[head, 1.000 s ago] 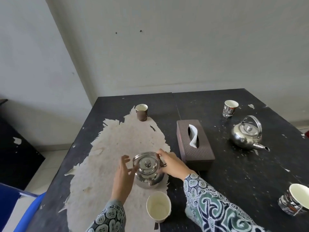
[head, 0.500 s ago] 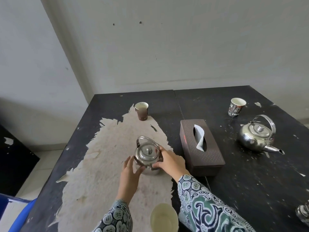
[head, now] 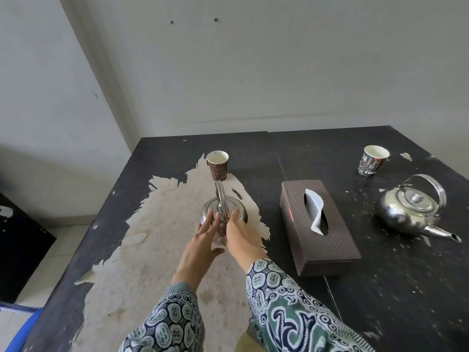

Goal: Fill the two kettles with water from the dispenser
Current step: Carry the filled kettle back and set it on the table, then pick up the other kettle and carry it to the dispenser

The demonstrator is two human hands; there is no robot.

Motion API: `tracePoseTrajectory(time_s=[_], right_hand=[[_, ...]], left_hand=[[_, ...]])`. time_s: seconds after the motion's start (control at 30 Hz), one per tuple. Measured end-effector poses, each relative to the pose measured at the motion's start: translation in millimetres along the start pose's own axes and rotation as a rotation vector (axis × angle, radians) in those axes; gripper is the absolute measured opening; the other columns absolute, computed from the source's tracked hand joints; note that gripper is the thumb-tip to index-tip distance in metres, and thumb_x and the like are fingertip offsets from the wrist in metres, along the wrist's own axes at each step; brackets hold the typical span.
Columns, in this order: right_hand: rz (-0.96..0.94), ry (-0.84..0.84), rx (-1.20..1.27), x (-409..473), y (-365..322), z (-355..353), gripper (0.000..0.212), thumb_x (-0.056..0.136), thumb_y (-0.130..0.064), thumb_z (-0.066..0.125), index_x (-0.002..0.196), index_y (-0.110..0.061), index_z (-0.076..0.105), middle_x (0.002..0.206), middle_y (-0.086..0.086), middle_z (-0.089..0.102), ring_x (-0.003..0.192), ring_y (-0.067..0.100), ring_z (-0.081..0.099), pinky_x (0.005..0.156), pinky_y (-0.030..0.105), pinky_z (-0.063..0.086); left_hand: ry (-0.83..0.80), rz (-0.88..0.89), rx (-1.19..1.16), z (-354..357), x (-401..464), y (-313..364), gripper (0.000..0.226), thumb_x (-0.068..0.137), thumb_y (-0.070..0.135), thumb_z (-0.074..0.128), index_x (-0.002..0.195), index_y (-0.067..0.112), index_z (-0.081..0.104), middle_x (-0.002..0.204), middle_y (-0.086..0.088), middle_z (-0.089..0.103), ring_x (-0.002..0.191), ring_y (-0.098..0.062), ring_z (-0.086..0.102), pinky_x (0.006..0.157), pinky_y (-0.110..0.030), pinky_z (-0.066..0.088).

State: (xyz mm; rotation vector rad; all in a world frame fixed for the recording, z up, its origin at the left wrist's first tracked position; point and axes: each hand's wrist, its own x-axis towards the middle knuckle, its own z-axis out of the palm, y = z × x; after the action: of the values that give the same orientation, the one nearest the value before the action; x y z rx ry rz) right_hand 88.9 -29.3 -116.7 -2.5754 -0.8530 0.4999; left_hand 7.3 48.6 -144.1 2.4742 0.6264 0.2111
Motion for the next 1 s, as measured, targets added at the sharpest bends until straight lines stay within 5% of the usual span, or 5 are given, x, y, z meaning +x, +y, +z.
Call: tracePoseTrajectory(time_s=[0.27,0.47,0.73,0.93,1.0], right_hand=[[-0.027,-0.335,0.063,-12.2,20.1,-24.5,0.085,0.091,-0.039,0.048,0.144,-0.026,-0.017,0.138,0.019,0.045,0.112,0.034,0.055,0.096,0.046,0.045],[-0.200,-0.480,0.093,-58.8,50.1,-33.9,0.044,0.096,-0.030,0.039,0.137,-0.013,0.036,0.143,0.012,0.043,0.129,0.028,0.041,0.107,0.041,0.031],[-0.117,-0.249,0.364,-104.4,109.5,-108.4,0.034,0.094,-0.024,0.047,0.127,-0.017,0.051,0.129,0.000,0.059,0.114,0.013,0.056,0.102,0.031,0.042],[-0.051,-0.019,0.379,-123.4,182.3,-184.5,0.015,0.091,-0.021,0.050,0.096,-0.022,0.064,0.104,0.009,0.070,0.091,0.019,0.067,0.056,0.016,0.038],[-0.028,0.049,0.385,-130.6,213.8,-208.6,0.016,0.091,-0.018,0.048,0.093,-0.018,0.064,0.103,0.011,0.070,0.086,0.021,0.066,0.052,0.014,0.038]], left_hand=[[0.069,-0.031,-0.051,-12.2,8.5,-2.0,0.068,0.079,0.012,0.071,0.137,0.026,0.041,0.150,0.010,0.029,0.134,-0.018,0.038,0.108,-0.035,0.033],[-0.108,-0.063,-0.055,-37.0,10.8,12.0,0.059,0.085,0.006,0.063,0.138,0.016,0.039,0.152,-0.003,0.028,0.137,-0.022,0.033,0.110,-0.031,0.025],[0.217,-0.063,-0.209,-54.2,-28.8,90.5,0.034,0.089,0.001,0.052,0.122,0.008,0.055,0.147,-0.015,0.034,0.124,-0.028,0.044,0.098,-0.032,0.036],[0.353,0.103,-0.210,-57.7,-37.1,178.6,0.027,0.089,0.005,0.051,0.110,0.017,0.060,0.135,-0.005,0.047,0.104,-0.014,0.049,0.090,-0.026,0.038],[0.384,0.163,-0.210,-46.6,-36.7,211.1,0.025,0.089,0.006,0.051,0.108,0.019,0.061,0.131,-0.001,0.048,0.093,-0.001,0.048,0.087,-0.011,0.032]])
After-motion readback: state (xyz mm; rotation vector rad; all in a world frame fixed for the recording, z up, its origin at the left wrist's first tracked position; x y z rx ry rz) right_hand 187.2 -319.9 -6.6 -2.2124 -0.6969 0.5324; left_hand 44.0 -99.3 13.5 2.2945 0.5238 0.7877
